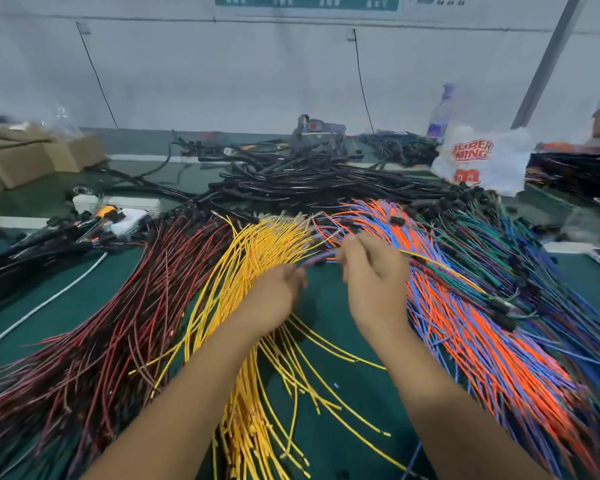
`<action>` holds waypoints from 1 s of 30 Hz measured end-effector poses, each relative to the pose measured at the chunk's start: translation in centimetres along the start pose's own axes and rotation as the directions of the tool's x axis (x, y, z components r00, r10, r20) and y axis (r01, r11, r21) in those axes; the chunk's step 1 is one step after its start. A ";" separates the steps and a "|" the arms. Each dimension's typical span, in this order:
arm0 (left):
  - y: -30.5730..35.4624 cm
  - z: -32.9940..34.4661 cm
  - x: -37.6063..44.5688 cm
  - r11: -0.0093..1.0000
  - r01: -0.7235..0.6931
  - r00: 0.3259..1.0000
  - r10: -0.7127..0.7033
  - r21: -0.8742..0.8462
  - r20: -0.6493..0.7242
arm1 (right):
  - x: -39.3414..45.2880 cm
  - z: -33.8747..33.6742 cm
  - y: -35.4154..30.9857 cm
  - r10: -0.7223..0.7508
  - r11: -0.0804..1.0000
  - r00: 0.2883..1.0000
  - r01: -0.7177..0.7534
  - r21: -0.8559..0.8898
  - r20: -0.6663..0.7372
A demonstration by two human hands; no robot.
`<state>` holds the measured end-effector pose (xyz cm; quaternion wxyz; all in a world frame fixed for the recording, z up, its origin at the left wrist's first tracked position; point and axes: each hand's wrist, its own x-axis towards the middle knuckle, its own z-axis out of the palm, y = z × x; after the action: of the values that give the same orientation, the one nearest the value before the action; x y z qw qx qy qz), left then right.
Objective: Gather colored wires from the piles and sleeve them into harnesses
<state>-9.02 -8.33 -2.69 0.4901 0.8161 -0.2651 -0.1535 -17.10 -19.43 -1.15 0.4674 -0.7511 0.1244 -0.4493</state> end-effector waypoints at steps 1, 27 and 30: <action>0.5 -0.2 0.3 0.976 0.047 0.999 -0.047 -0.213 0.009 | -0.4 -0.2 0.4 0.025 1.000 1.000 -0.025 -0.003 0.011; -0.6 -0.3 -0.2 0.781 -0.433 0.880 0.474 0.450 0.024 | 0.8 1.0 3.7 0.355 0.775 0.865 -0.484 0.405 0.354; -0.9 -0.1 -0.1 0.773 -0.433 0.887 0.458 0.464 0.065 | 0.2 1.4 3.7 0.353 0.804 0.836 -0.501 0.320 0.421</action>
<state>-8.83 -7.84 -3.39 0.3084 0.8268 -0.4670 0.0561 -15.03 -20.69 -4.28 0.7214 -0.6508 0.1108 -0.2093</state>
